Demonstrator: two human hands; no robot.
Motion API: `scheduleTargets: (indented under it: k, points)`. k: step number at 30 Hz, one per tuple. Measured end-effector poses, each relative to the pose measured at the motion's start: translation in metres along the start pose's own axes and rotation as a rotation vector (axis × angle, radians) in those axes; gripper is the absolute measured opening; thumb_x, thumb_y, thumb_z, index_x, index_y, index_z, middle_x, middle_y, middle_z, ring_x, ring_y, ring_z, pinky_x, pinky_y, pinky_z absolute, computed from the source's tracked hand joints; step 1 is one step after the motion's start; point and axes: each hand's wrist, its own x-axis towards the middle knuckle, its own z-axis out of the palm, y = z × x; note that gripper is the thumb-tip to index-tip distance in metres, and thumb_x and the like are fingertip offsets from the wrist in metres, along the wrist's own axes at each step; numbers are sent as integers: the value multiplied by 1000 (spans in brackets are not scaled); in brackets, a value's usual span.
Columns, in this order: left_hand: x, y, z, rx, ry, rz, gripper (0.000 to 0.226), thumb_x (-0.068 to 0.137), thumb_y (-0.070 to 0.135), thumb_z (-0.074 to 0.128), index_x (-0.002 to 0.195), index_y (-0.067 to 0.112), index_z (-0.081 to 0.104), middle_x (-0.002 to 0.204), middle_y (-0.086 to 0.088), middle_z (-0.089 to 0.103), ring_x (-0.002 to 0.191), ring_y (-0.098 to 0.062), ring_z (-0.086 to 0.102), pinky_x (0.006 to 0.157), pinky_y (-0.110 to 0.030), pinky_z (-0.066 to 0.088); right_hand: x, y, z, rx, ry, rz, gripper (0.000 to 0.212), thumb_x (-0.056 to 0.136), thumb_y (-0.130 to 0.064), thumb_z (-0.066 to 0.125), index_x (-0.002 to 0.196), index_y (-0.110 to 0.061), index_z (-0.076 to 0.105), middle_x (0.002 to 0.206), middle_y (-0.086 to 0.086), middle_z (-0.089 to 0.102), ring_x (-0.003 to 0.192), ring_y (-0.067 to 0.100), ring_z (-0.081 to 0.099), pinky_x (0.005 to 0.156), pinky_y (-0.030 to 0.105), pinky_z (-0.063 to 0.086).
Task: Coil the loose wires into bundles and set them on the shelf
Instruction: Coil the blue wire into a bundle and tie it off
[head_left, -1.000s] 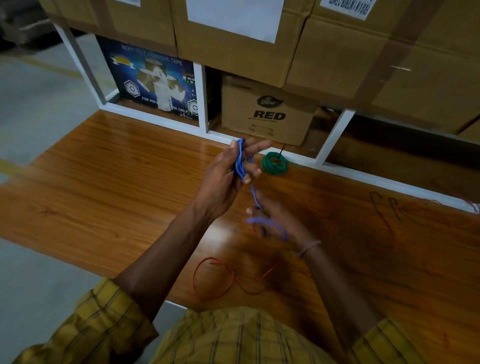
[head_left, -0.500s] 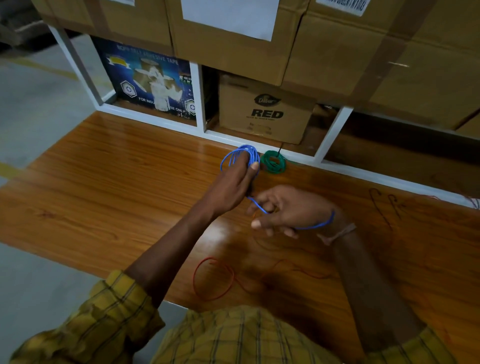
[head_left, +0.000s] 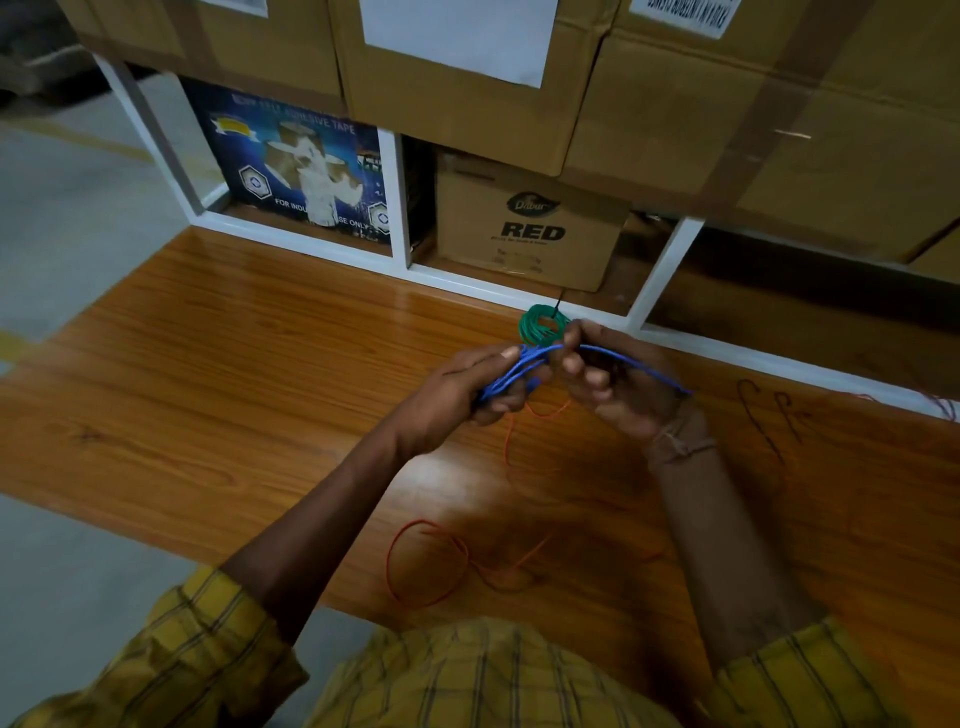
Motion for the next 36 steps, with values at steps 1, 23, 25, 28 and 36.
scheduleTargets:
  k: [1, 23, 25, 28, 36]
  points:
    - [1, -1, 1, -48, -8, -2, 42, 117, 29, 30, 105, 25, 70, 71, -3, 42, 59, -17, 27, 52, -31, 21, 3, 6, -3, 151, -1, -1, 21, 91, -19, 73, 99, 0, 69, 83, 14, 65, 57, 11, 64, 50, 20, 54]
    - [19, -10, -13, -432, 163, -22, 46, 116, 37, 30, 96, 8, 60, 59, 8, 31, 42, -1, 26, 38, -17, 23, 31, 35, -1, 424, 760, -79, 19, 97, -23, 67, 86, -9, 64, 60, -4, 51, 38, 1, 47, 31, 14, 29]
    - [20, -10, -12, -363, 173, -18, 47, 116, 38, 31, 94, 9, 61, 58, 7, 31, 41, -3, 24, 38, -18, 22, 30, 41, -1, 333, 828, 36, 27, 95, -28, 69, 75, -12, 60, 53, -6, 44, 32, 2, 37, 30, 14, 21]
    - [21, -6, -13, -176, 219, 9, 44, 116, 31, 34, 90, 10, 61, 55, 5, 34, 41, -8, 25, 39, -22, 21, 27, 47, -1, 263, 791, 172, 35, 95, -37, 65, 71, -14, 53, 46, -6, 37, 26, 5, 25, 30, 12, 16]
    - [18, 8, -26, 151, 247, -43, 41, 116, 28, 40, 83, 11, 60, 59, -5, 37, 46, -10, 27, 42, -19, 24, 27, 54, 7, -462, 1055, -60, 31, 95, -33, 71, 71, -17, 60, 53, -6, 47, 38, 5, 39, 39, 21, 31]
